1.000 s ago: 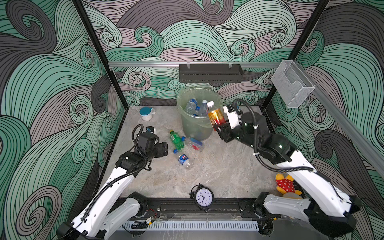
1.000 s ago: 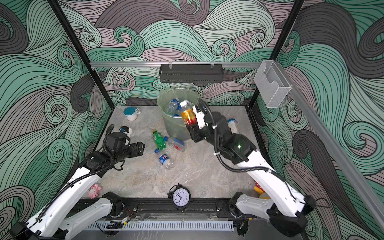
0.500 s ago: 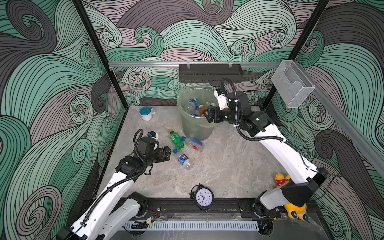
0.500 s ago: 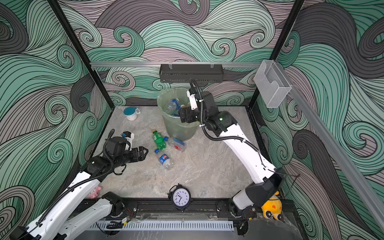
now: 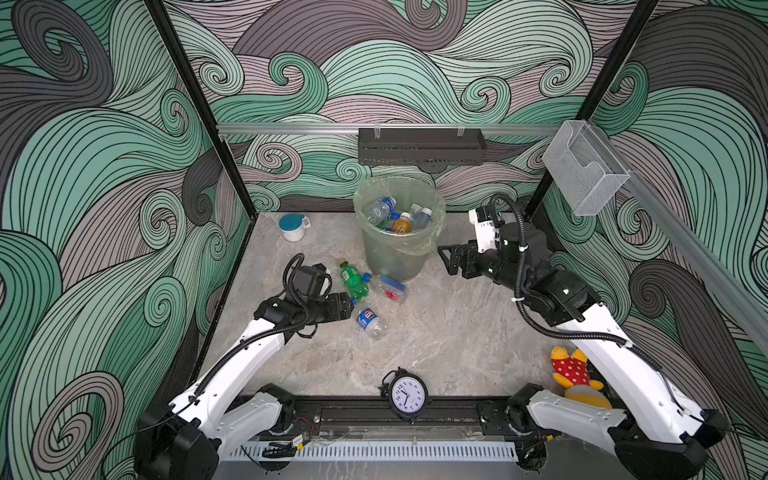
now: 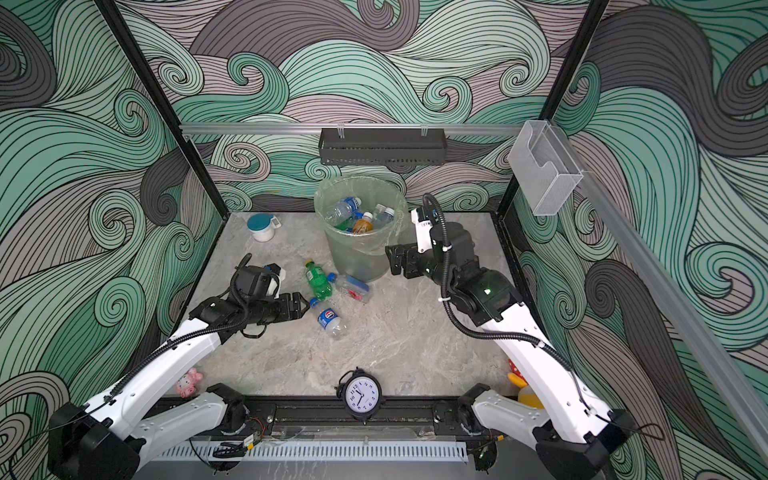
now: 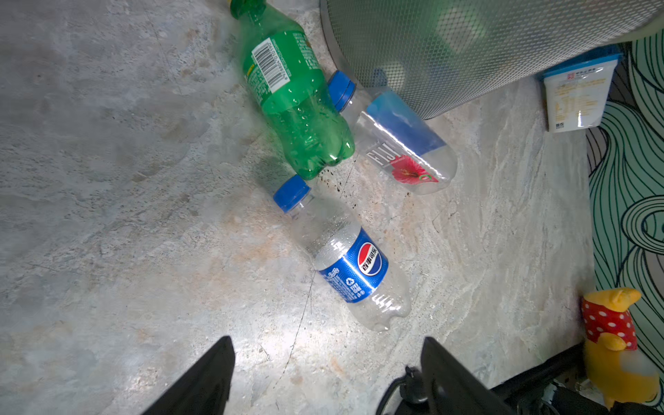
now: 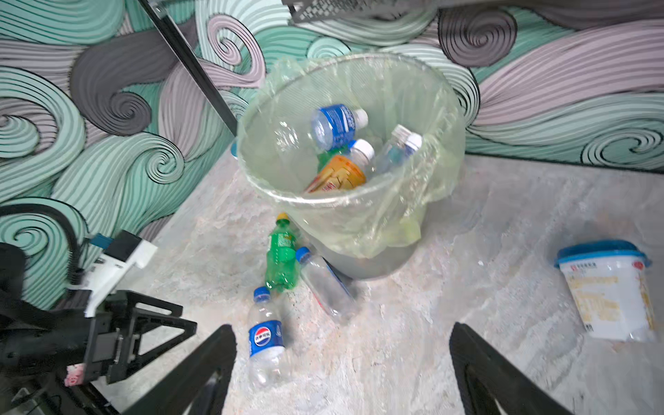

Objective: Throw the plastic bottles in the bin
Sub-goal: 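Withdraw the right gripper while the left gripper grasps the Pepsi bottle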

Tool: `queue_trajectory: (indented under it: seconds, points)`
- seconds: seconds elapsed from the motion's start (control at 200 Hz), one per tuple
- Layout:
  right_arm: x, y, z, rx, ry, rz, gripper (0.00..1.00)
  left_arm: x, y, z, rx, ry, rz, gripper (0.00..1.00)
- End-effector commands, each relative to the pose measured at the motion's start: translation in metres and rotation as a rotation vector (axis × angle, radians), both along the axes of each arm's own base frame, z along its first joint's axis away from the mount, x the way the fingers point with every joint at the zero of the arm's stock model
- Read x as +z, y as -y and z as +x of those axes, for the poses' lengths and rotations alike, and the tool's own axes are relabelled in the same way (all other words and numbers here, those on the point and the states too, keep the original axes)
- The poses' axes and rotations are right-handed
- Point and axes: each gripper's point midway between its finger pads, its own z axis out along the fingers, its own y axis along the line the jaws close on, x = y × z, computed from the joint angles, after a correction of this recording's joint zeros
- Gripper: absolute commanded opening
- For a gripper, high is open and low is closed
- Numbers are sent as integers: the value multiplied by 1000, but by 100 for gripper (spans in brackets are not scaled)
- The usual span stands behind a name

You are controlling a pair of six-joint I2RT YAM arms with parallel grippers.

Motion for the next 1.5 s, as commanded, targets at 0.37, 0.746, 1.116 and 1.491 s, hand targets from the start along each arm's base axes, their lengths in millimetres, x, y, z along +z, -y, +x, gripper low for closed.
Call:
queue_trajectory:
  seconds: [0.37, 0.746, 1.116, 1.491]
  points:
    - [-37, 36, -10, -127, -52, 36, 96, -44, 24, -1, 188, -57, -84, 82]
    - [-39, 45, -15, -131, -40, 31, 97, -64, 58, 20, 241, -79, -142, 83]
    - [-46, 54, -21, -149, -44, 46, 99, -84, 78, 28, 213, -132, -117, 82]
    - [-50, 59, -22, -161, -46, 60, 100, -120, 56, 10, 226, -221, 39, 75]
